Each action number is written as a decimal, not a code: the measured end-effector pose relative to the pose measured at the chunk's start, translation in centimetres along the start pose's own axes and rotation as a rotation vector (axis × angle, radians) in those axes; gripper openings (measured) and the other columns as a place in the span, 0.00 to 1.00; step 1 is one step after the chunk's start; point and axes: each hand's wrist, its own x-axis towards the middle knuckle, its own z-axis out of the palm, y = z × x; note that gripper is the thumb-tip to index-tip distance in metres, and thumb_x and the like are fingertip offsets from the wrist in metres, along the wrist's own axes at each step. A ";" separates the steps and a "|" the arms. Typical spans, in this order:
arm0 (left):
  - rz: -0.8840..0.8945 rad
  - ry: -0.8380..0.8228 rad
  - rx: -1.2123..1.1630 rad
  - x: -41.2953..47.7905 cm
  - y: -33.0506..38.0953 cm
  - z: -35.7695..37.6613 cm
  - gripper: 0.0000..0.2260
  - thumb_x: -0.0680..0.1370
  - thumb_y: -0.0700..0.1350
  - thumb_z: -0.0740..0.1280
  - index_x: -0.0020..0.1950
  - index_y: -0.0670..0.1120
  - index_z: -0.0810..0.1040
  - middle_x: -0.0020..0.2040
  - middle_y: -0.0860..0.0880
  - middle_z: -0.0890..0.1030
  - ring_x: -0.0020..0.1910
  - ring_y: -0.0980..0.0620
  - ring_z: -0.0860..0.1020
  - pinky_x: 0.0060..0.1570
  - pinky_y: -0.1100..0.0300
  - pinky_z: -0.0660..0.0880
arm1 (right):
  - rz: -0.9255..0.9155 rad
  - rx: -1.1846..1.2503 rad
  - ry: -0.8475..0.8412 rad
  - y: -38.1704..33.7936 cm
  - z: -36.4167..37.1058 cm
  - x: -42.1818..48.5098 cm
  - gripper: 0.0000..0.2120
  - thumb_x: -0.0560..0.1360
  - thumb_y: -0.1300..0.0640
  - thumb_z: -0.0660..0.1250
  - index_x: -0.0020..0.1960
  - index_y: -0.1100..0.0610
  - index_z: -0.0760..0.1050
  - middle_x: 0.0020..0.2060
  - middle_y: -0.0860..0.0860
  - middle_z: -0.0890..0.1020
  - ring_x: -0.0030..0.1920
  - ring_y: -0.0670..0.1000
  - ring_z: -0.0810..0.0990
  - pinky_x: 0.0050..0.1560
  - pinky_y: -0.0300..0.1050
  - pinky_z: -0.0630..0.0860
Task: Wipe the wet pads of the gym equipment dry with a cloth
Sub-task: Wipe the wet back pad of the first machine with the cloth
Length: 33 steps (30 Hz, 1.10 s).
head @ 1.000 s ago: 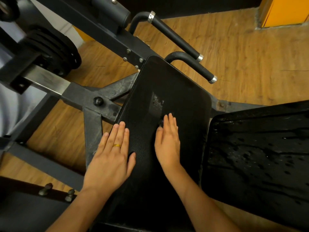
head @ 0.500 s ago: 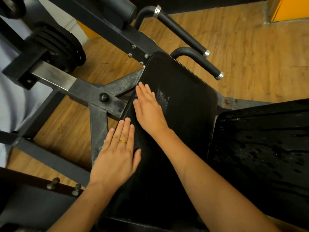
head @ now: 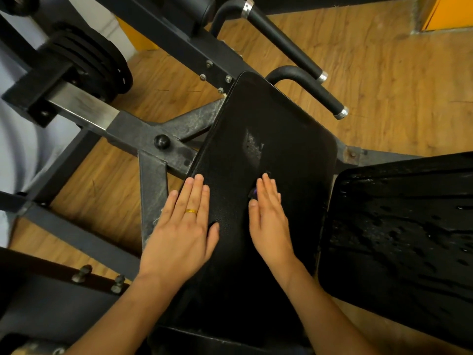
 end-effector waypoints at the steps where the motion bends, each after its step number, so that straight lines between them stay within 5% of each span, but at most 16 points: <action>1: 0.001 -0.002 0.004 0.0 0.0 0.0 0.33 0.83 0.56 0.54 0.80 0.35 0.56 0.81 0.36 0.55 0.81 0.41 0.53 0.77 0.42 0.58 | -0.003 -0.009 -0.009 -0.4 0.0 0.4 0.25 0.86 0.57 0.53 0.81 0.58 0.53 0.81 0.47 0.51 0.79 0.42 0.41 0.75 0.32 0.34; 11: -0.001 -0.009 0.005 0.0 0.0 -0.1 0.32 0.83 0.56 0.53 0.80 0.35 0.57 0.81 0.36 0.54 0.81 0.41 0.53 0.78 0.42 0.57 | -0.325 -0.122 -0.103 -4.3 0.4 6.6 0.24 0.86 0.57 0.53 0.81 0.60 0.55 0.82 0.53 0.53 0.81 0.47 0.44 0.80 0.42 0.39; 19: -0.006 -0.002 0.002 0.0 0.1 -0.3 0.32 0.83 0.56 0.54 0.80 0.35 0.57 0.81 0.36 0.55 0.81 0.41 0.54 0.77 0.42 0.58 | 0.086 0.026 0.110 0.0 -0.3 2.9 0.24 0.86 0.57 0.53 0.81 0.59 0.56 0.82 0.51 0.53 0.79 0.42 0.44 0.77 0.36 0.38; 23: -0.010 -0.007 0.016 0.0 0.1 -0.1 0.32 0.83 0.56 0.53 0.80 0.36 0.55 0.81 0.36 0.54 0.81 0.41 0.53 0.78 0.42 0.57 | 0.182 0.022 0.134 -1.2 0.0 3.2 0.24 0.86 0.57 0.52 0.80 0.61 0.57 0.81 0.54 0.54 0.81 0.49 0.47 0.77 0.40 0.40; 30: -0.002 -0.005 0.009 -0.1 0.0 0.0 0.32 0.83 0.56 0.52 0.80 0.36 0.55 0.81 0.36 0.53 0.82 0.41 0.51 0.78 0.43 0.56 | -0.238 0.005 -0.015 -8.6 1.5 7.6 0.24 0.86 0.58 0.52 0.80 0.62 0.56 0.81 0.55 0.55 0.81 0.51 0.46 0.79 0.46 0.42; 33: -0.004 -0.008 0.013 -0.1 0.0 -0.1 0.32 0.83 0.56 0.52 0.80 0.36 0.55 0.81 0.36 0.52 0.82 0.42 0.51 0.78 0.43 0.55 | -0.278 -0.017 0.006 -9.0 1.3 11.6 0.23 0.86 0.59 0.52 0.80 0.63 0.57 0.81 0.57 0.57 0.82 0.54 0.48 0.79 0.49 0.44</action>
